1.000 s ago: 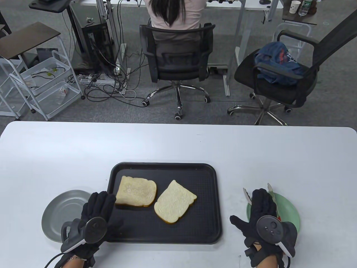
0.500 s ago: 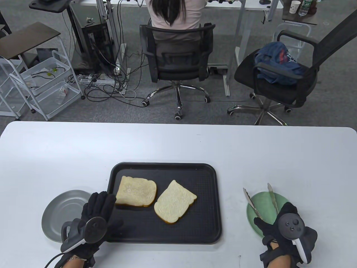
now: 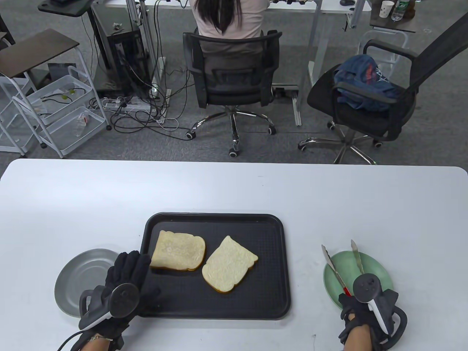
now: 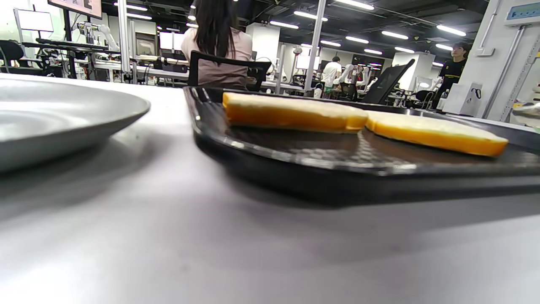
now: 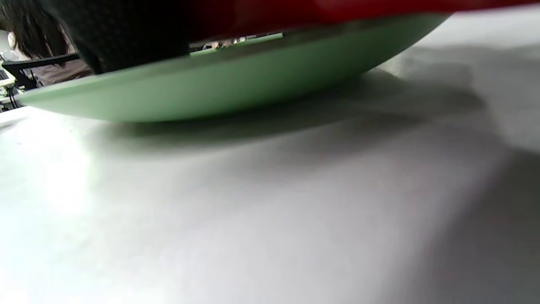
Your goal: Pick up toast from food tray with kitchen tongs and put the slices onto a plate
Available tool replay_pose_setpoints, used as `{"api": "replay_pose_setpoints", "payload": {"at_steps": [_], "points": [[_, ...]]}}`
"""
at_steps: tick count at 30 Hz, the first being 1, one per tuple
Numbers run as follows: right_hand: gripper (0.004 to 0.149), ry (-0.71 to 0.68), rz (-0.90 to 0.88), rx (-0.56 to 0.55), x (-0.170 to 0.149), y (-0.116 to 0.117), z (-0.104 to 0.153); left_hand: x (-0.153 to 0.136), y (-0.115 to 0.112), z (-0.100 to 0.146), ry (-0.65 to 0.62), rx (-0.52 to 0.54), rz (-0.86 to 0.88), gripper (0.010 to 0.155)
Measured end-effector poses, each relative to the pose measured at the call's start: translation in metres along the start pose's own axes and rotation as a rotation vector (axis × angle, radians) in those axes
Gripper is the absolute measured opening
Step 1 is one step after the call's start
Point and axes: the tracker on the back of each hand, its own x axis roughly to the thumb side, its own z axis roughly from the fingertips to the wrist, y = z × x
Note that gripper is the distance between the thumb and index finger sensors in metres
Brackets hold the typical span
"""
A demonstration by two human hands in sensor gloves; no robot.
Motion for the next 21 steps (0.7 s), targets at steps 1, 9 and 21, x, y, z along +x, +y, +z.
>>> {"api": "replay_pose_setpoints", "payload": {"at_steps": [1, 9, 21], "points": [[0.099, -0.001, 0.003, -0.012, 0.000, 0.000, 0.000, 0.000, 0.000, 0.000, 0.001, 0.000, 0.001, 0.090], [0.097, -0.094, -0.045, -0.139, 0.018, -0.019, 0.010, -0.001, 0.000, 0.000, 0.003, -0.002, 0.003, 0.090], [0.099, -0.434, 0.017, -0.264, 0.091, -0.043, 0.052, -0.002, 0.000, 0.000, 0.001, 0.006, 0.013, 0.090]]}}
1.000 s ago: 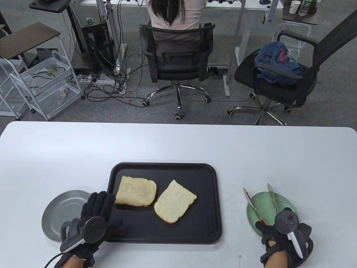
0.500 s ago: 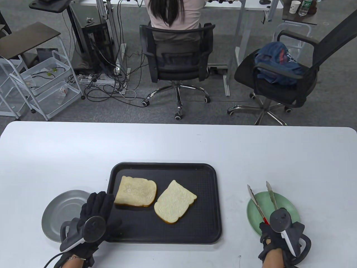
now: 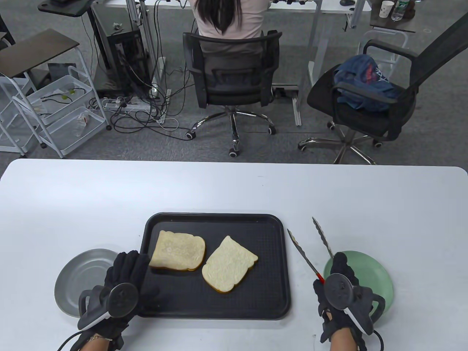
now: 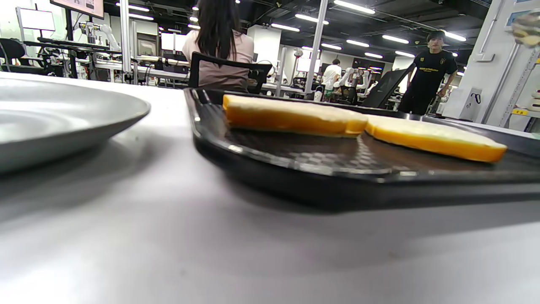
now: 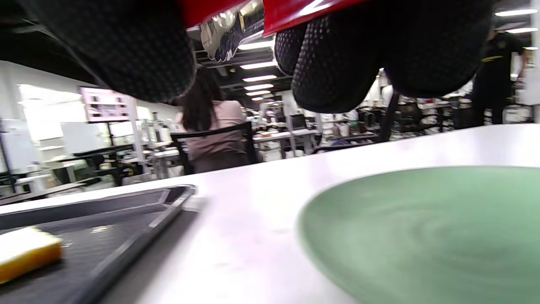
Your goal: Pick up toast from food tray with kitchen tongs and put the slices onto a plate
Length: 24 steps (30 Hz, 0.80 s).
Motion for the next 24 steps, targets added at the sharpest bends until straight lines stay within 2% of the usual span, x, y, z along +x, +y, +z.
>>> {"api": "replay_pose_setpoints", "payload": {"at_steps": [11, 17, 24], "points": [[0.100, -0.200, -0.073, 0.124, 0.054, 0.013, 0.008, -0.001, -0.001, 0.000, 0.006, -0.005, 0.004, 0.090], [0.100, -0.232, -0.074, 0.187, 0.060, 0.024, 0.009, -0.003, -0.004, -0.001, 0.019, -0.017, 0.006, 0.089], [0.101, -0.251, -0.097, 0.195, 0.061, 0.026, 0.009, -0.008, 0.000, -0.002, 0.055, 0.000, -0.008, 0.086]]}}
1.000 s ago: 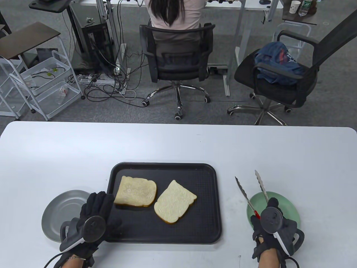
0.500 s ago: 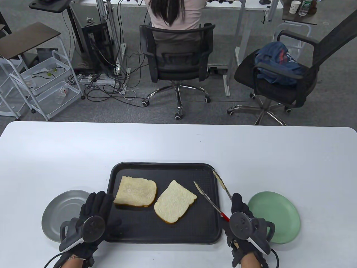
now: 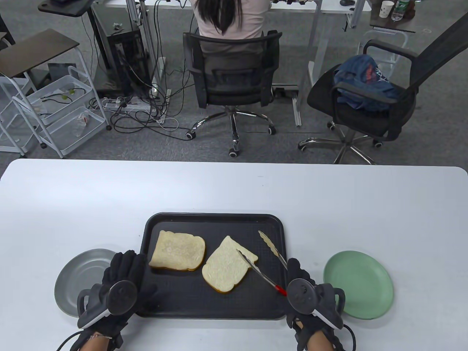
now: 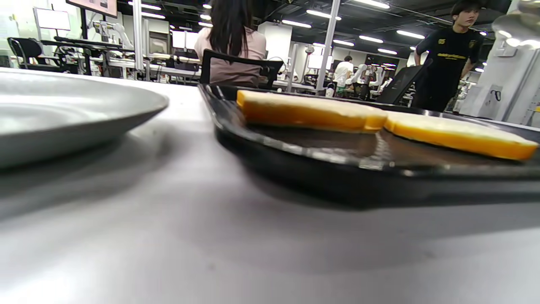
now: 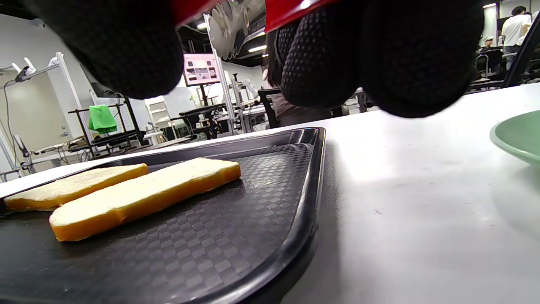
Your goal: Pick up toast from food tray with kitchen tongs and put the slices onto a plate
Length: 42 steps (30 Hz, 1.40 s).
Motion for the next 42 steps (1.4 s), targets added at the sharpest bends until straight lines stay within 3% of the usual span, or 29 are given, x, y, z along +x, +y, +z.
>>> {"api": "replay_pose_setpoints", "payload": {"at_steps": [8, 15, 20, 26, 32, 37, 42], "points": [[0.101, -0.001, -0.035, 0.002, -0.003, 0.000, 0.001, -0.019, 0.021, -0.009, 0.130, 0.027, -0.049, 0.084], [0.101, -0.001, -0.062, 0.021, -0.003, 0.000, 0.001, -0.071, 0.044, -0.017, 0.381, 0.002, -0.037, 0.080], [0.098, -0.003, -0.070, 0.028, -0.003, 0.001, 0.002, -0.123, 0.039, -0.016, 0.644, -0.132, -0.079, 0.078], [0.098, 0.000, -0.079, 0.049, -0.004, 0.001, 0.001, -0.169, 0.016, 0.000, 0.853, -0.283, -0.019, 0.080], [0.098, 0.002, -0.093, 0.075, -0.003, 0.003, 0.001, -0.184, -0.006, 0.008, 0.880, -0.350, 0.011, 0.074], [0.099, 0.009, -0.099, 0.101, -0.004, 0.006, -0.001, -0.179, -0.008, 0.007, 0.891, -0.262, -0.038, 0.051], [0.099, 0.013, -0.102, 0.122, -0.004, 0.008, -0.001, -0.184, -0.005, 0.008, 0.886, -0.268, 0.080, 0.048]]}}
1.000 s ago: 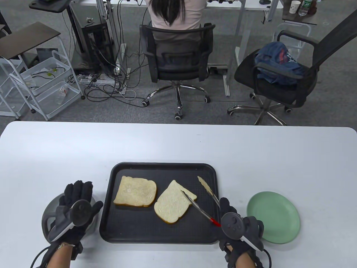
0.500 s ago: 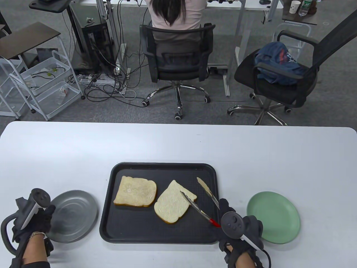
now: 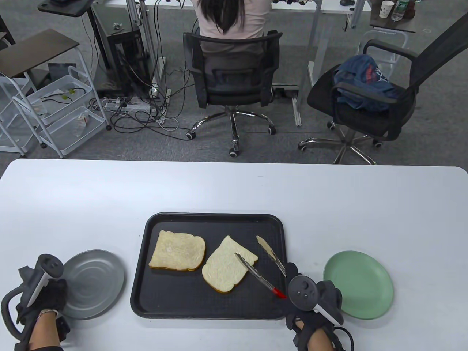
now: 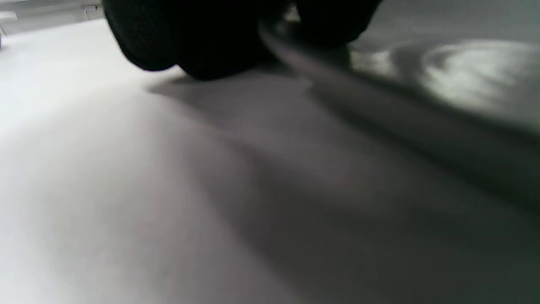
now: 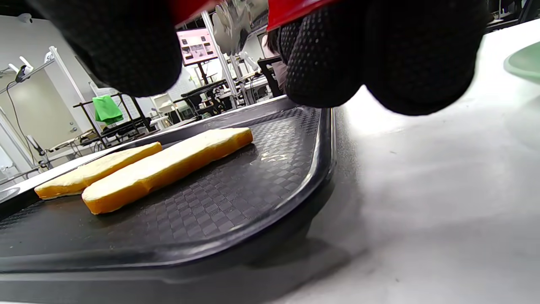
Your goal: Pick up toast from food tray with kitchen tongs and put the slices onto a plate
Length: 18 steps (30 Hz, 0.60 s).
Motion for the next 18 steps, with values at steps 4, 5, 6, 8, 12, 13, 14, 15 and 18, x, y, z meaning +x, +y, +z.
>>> {"api": "replay_pose_setpoints", "payload": {"at_steps": [4, 5, 6, 8, 12, 13, 14, 15, 18], "points": [[0.098, -0.003, -0.003, 0.008, 0.001, 0.000, 0.000, -0.008, 0.008, 0.001, -0.024, -0.037, 0.187, 0.046], [0.099, -0.005, -0.004, 0.009, 0.001, 0.000, 0.000, -0.011, 0.010, 0.002, -0.041, -0.048, 0.244, 0.046], [0.099, -0.007, -0.006, 0.012, 0.001, 0.001, -0.001, -0.012, 0.011, 0.003, -0.061, -0.047, 0.291, 0.045], [0.099, -0.011, -0.009, 0.012, 0.001, 0.001, -0.001, -0.014, 0.015, 0.006, -0.079, -0.038, 0.307, 0.045], [0.099, -0.017, -0.014, 0.012, 0.002, 0.001, -0.001, -0.017, 0.029, 0.016, -0.085, 0.024, 0.341, 0.044], [0.099, -0.019, -0.016, 0.011, 0.002, 0.001, -0.001, -0.018, 0.034, 0.019, -0.089, 0.040, 0.355, 0.045], [0.099, -0.022, -0.018, 0.011, 0.002, 0.001, -0.001, -0.018, 0.039, 0.023, -0.099, 0.049, 0.392, 0.045], [0.099, -0.025, -0.020, 0.010, 0.002, 0.001, -0.001, -0.018, 0.044, 0.027, -0.112, 0.056, 0.437, 0.045], [0.099, -0.031, -0.023, 0.009, 0.002, 0.002, -0.001, -0.014, 0.055, 0.040, -0.173, 0.072, 0.539, 0.046]]}}
